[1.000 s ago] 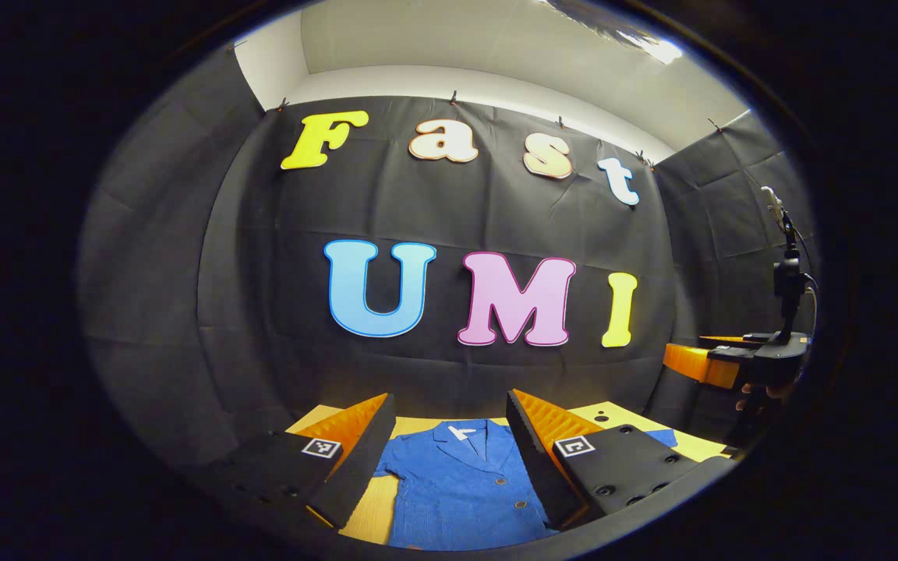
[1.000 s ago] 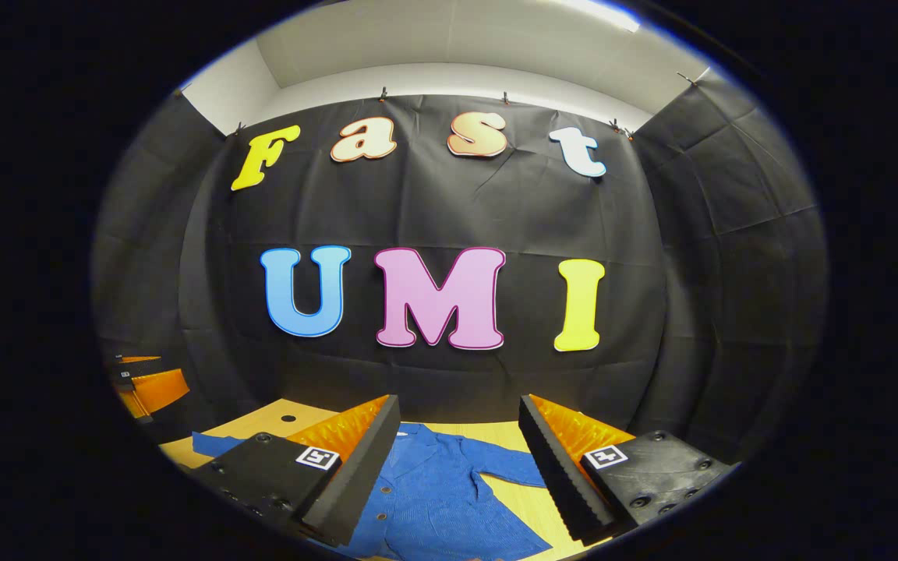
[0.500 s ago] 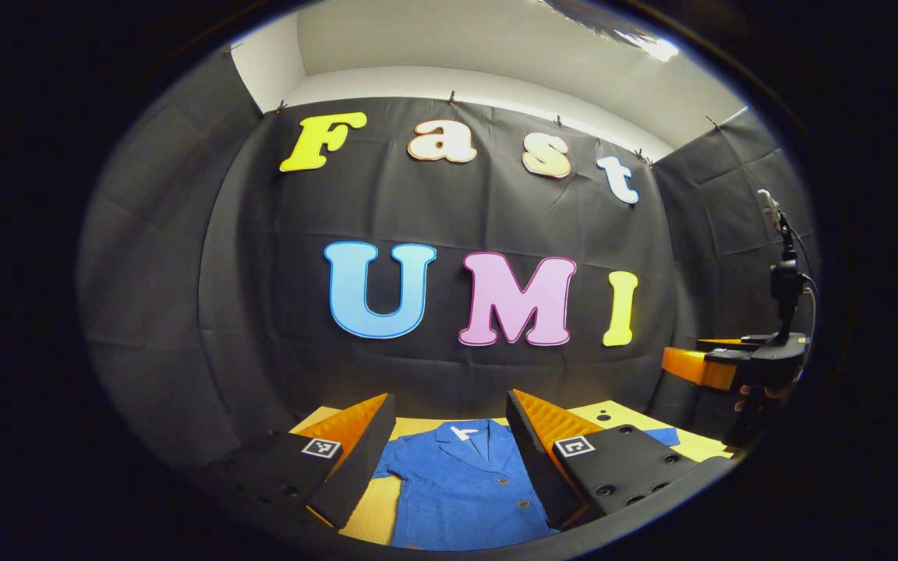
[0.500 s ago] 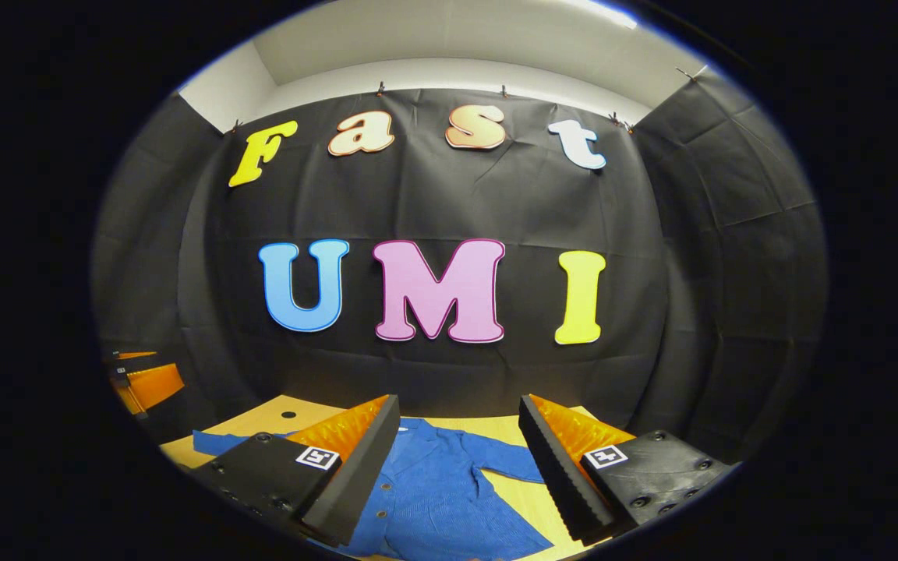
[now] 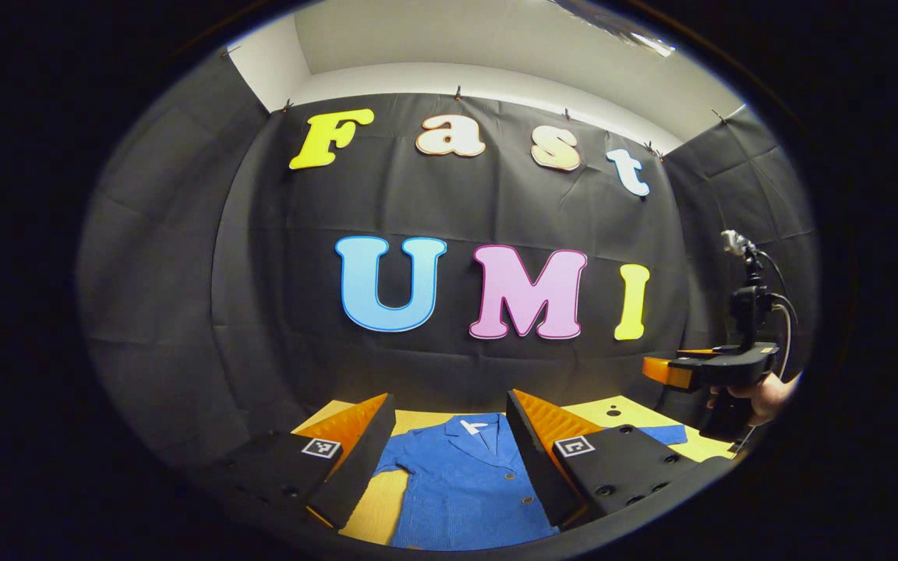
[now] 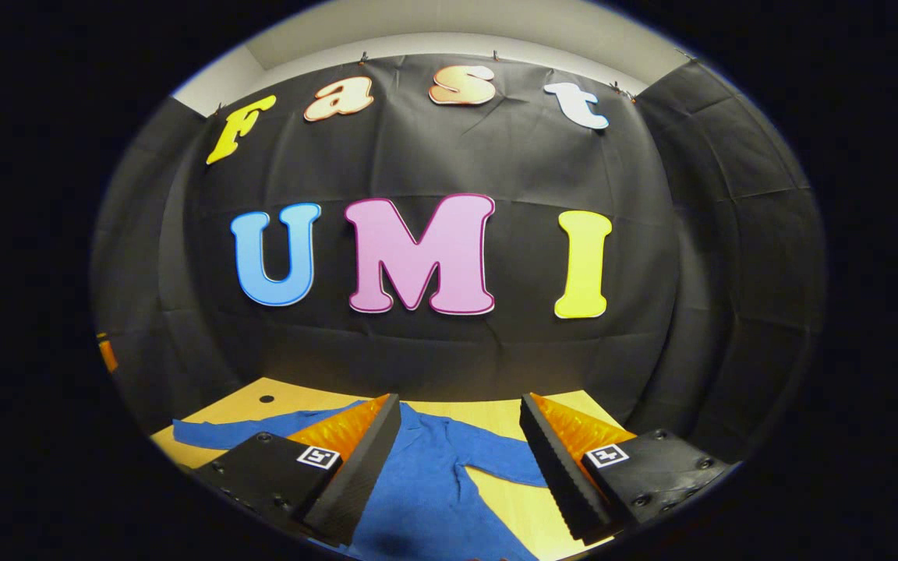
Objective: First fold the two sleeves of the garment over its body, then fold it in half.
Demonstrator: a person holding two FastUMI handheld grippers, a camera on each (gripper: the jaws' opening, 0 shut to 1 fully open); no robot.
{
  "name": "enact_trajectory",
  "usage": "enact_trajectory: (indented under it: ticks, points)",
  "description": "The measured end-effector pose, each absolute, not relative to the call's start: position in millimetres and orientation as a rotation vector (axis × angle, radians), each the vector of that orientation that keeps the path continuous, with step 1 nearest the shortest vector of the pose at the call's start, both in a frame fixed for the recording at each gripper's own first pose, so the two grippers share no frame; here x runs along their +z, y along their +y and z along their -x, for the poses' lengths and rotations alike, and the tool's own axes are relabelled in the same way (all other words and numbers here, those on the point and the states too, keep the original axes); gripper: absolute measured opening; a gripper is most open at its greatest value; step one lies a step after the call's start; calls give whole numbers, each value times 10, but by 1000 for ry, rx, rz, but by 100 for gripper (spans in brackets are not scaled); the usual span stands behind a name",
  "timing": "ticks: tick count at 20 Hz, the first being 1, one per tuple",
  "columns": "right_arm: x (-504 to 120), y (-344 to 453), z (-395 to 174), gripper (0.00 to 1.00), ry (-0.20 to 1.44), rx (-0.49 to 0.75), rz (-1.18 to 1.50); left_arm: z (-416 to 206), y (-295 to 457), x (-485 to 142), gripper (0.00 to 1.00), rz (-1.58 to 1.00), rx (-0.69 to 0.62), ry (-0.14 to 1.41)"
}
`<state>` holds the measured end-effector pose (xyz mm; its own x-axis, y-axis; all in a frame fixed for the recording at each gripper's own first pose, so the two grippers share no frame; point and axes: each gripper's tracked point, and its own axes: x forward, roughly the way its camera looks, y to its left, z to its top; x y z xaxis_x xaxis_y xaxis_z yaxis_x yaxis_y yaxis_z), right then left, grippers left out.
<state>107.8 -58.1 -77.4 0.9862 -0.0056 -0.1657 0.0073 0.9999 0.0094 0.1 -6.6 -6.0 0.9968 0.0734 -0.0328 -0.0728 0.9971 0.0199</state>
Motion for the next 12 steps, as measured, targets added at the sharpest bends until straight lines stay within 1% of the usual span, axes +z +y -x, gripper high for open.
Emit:
enact_trajectory:
  ticks: [2,6,9,12]
  points:
    - [-986,-743,-1311,98,210,-21,10,-32,-104,-41,82,-27,94,35]
    - [-1284,-1094,-1761,98,236,-59,26,-125,-262,-100,82,-18,126,53]
    - [-1640,-1373,-2067,98,314,-86,-3,-229,-400,-188,82,-19,148,81]
    - [-2029,-1766,-2293,99,394,-139,-12,-369,-532,-209,82,-23,174,91]
